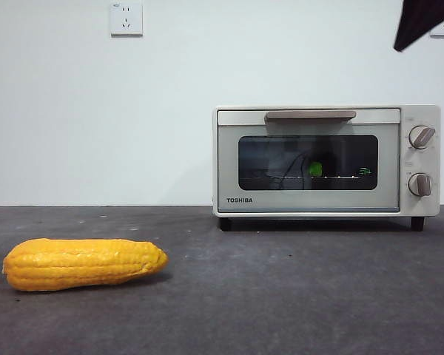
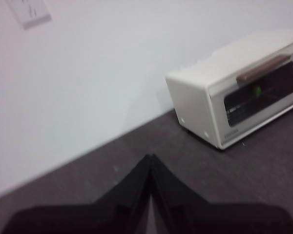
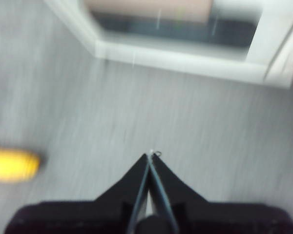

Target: Take the eggplant from the table,put the eggplant in the oven

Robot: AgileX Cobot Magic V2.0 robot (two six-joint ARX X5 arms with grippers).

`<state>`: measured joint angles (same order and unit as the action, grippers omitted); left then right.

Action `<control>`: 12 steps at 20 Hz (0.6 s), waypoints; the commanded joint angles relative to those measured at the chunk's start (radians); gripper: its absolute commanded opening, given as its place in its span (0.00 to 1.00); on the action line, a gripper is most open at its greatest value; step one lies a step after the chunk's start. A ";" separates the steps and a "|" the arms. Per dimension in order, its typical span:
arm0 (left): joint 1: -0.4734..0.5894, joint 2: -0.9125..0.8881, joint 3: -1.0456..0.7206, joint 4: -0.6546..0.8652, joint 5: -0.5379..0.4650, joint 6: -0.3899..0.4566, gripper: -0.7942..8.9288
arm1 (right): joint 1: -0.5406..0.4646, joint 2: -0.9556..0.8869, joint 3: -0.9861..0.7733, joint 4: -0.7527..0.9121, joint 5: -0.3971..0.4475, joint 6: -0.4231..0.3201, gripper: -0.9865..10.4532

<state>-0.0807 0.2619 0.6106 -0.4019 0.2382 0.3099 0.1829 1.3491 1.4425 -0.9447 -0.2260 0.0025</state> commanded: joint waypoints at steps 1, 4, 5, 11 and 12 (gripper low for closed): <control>0.012 -0.063 -0.153 0.077 -0.003 -0.119 0.08 | 0.000 0.006 0.001 0.096 0.010 -0.006 0.09; 0.041 -0.148 -0.317 0.138 -0.003 -0.208 0.08 | 0.000 0.006 0.001 0.200 0.010 -0.006 0.09; 0.054 -0.173 -0.357 0.145 -0.003 -0.228 0.08 | 0.000 0.006 0.001 0.219 0.010 -0.006 0.09; 0.108 -0.257 -0.483 0.149 -0.003 -0.290 0.08 | 0.000 0.006 0.001 0.240 0.010 -0.006 0.09; 0.115 -0.258 -0.496 0.150 -0.003 -0.298 0.08 | 0.000 0.006 0.001 0.241 0.010 -0.006 0.09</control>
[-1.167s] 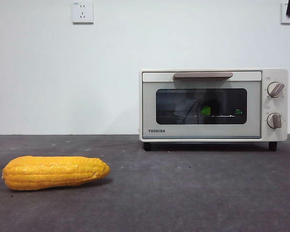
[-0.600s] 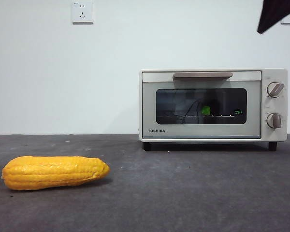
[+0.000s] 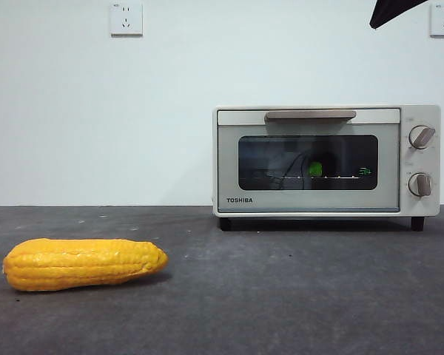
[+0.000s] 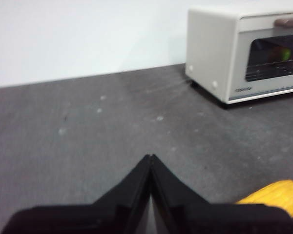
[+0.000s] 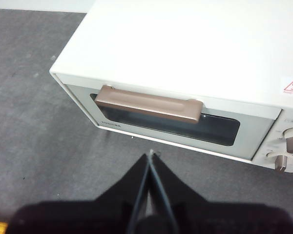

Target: Take the eggplant from the table,put the eggplant in the oven

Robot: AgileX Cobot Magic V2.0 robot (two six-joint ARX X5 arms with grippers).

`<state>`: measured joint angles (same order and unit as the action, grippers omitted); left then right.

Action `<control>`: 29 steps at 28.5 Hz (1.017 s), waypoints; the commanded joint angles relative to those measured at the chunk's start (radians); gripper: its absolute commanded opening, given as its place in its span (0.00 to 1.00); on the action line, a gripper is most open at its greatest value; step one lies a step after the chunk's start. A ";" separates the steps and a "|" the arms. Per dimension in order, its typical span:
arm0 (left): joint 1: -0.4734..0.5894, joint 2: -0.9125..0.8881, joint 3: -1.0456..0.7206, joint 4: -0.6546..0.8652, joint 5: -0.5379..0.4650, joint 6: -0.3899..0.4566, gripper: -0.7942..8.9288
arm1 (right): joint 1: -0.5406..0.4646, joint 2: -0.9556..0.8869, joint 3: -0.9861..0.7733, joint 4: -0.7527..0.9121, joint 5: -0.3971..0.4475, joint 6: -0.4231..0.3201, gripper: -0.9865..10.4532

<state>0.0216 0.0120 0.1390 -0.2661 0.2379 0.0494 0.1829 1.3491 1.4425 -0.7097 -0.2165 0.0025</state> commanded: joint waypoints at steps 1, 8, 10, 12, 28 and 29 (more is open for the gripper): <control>0.018 -0.008 -0.033 0.013 -0.003 -0.042 0.08 | 0.000 0.006 0.001 0.006 0.001 -0.006 0.09; 0.028 -0.008 -0.072 0.001 -0.003 -0.050 0.08 | 0.000 0.006 0.001 0.006 0.001 -0.006 0.09; 0.028 -0.008 -0.079 -0.003 -0.004 -0.050 0.08 | 0.000 0.006 0.001 0.005 0.001 -0.006 0.09; 0.028 -0.008 -0.086 -0.011 -0.003 -0.050 0.08 | 0.000 0.006 0.001 0.005 0.001 -0.006 0.09; 0.027 -0.005 -0.093 -0.010 -0.003 -0.050 0.08 | 0.000 0.006 0.001 0.006 0.001 -0.006 0.09; 0.027 -0.003 -0.093 -0.010 -0.002 -0.050 0.08 | 0.000 0.006 0.001 0.006 0.001 -0.006 0.09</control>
